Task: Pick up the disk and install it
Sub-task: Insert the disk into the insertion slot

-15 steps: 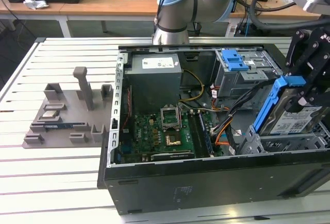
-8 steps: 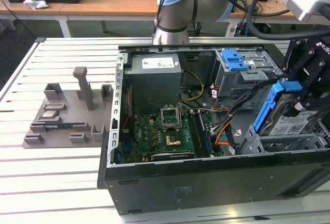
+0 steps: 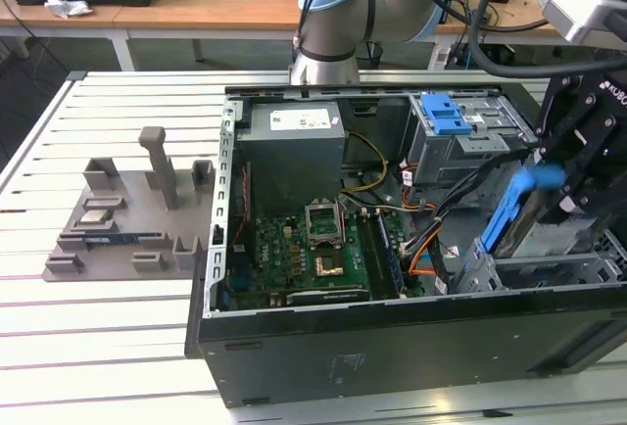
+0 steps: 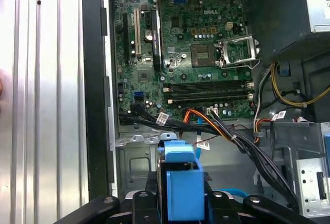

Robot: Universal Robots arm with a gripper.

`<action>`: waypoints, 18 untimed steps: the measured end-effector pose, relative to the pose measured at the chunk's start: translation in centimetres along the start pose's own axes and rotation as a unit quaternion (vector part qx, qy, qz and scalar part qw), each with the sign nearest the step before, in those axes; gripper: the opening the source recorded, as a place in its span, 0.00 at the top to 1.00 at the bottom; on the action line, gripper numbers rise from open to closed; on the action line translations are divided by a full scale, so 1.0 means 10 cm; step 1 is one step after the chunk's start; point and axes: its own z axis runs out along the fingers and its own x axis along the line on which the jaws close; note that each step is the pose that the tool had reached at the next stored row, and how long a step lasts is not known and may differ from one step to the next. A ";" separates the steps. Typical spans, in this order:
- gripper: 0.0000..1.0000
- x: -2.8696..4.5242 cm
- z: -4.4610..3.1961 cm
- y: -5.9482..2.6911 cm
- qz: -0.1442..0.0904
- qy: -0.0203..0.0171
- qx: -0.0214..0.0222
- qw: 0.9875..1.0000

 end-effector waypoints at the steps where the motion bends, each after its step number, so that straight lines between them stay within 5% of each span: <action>1: 0.56 0.000 0.001 0.000 0.000 0.000 0.000 1.000; 6: 0.57 0.000 0.000 0.000 0.000 0.000 0.000 1.000; 13: 0.88 0.000 0.001 0.000 0.000 0.000 0.000 1.000; 18: 0.89 0.000 0.002 0.000 0.000 0.000 0.000 1.000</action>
